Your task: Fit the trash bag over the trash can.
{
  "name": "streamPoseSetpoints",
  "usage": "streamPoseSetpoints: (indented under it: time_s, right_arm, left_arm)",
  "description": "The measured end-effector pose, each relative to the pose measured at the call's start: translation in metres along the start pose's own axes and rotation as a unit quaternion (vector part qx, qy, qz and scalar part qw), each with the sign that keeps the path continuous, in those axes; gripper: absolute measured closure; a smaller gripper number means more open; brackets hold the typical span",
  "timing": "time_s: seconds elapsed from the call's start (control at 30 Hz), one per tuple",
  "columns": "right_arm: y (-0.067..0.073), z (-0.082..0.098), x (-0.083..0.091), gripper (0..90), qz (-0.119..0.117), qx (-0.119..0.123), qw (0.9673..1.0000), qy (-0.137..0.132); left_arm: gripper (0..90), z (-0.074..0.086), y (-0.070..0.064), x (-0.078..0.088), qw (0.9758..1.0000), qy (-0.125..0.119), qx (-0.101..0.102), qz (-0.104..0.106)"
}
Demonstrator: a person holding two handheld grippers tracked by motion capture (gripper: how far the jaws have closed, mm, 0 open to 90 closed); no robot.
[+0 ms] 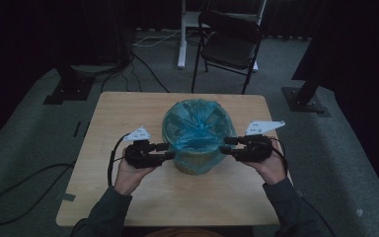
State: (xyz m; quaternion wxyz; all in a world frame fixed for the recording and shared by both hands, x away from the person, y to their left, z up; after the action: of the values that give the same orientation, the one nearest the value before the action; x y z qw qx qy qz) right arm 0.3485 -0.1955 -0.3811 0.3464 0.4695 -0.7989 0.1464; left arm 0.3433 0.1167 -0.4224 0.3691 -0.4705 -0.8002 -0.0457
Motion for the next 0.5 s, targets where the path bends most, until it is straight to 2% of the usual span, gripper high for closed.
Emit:
streamPoseSetpoints:
  time_s: [0.2, 0.23, 0.27, 0.3, 0.33, 0.37, 0.4, 0.47, 0.5]
  right_arm:
    - [0.0, 0.002, -0.003, 67.7, 0.003, 0.001, 1.0, 0.002]
    - [0.0, 0.002, -0.003, 67.7, 0.003, 0.001, 1.0, 0.002]
    - [0.001, 0.004, -0.006, 76.2, 0.002, 0.005, 0.9999, 0.009]
    - [0.002, 0.005, -0.007, 79.1, 0.001, 0.007, 0.9999, 0.011]
    - [0.002, 0.005, -0.007, 79.1, 0.001, 0.007, 0.9999, 0.011]
    - [0.002, 0.005, -0.008, 85.0, -0.001, 0.008, 0.9999, 0.014]
    - [0.002, 0.005, -0.008, 85.0, -0.001, 0.008, 0.9999, 0.014]
    - [0.003, 0.006, -0.011, 89.4, -0.006, 0.015, 0.9996, 0.021]
    - [0.004, 0.006, -0.011, 89.8, -0.007, 0.015, 0.9996, 0.023]
  left_arm:
    - [57.4, -0.001, -0.006, -0.01, 0.9996, 0.015, -0.011, -0.02]
    - [60.9, -0.001, -0.006, -0.01, 0.9996, 0.015, -0.011, -0.02]
    - [68.4, -0.001, -0.009, -0.014, 0.9988, 0.023, -0.021, -0.038]
    - [72.4, -0.001, -0.009, -0.015, 0.9986, 0.026, -0.022, -0.041]
    - [76.2, -0.001, -0.009, -0.015, 0.9986, 0.026, -0.022, -0.041]
    - [80.1, -0.001, -0.009, -0.016, 0.9986, 0.025, -0.021, -0.04]
    - [80.1, -0.001, -0.009, -0.017, 0.9986, 0.025, -0.022, -0.041]
    - [88.5, 0.001, -0.009, -0.019, 0.9984, 0.028, -0.026, -0.042]
    - [89.5, 0.003, -0.008, -0.021, 0.9984, 0.031, -0.025, -0.04]
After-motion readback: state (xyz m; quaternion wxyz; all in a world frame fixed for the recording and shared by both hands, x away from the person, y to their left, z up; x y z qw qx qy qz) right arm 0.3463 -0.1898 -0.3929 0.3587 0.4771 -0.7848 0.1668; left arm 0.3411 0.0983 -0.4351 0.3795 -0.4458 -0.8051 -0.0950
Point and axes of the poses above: each handheld gripper's, and its own axes: x roughly backward along the jaws, z roughly out of its underside, y roughly to its left, the point moved 3 cm from there along -x, roughly forward along the jaws, and after that the axes turned 12 degrees about y, right-handed, at the moved point
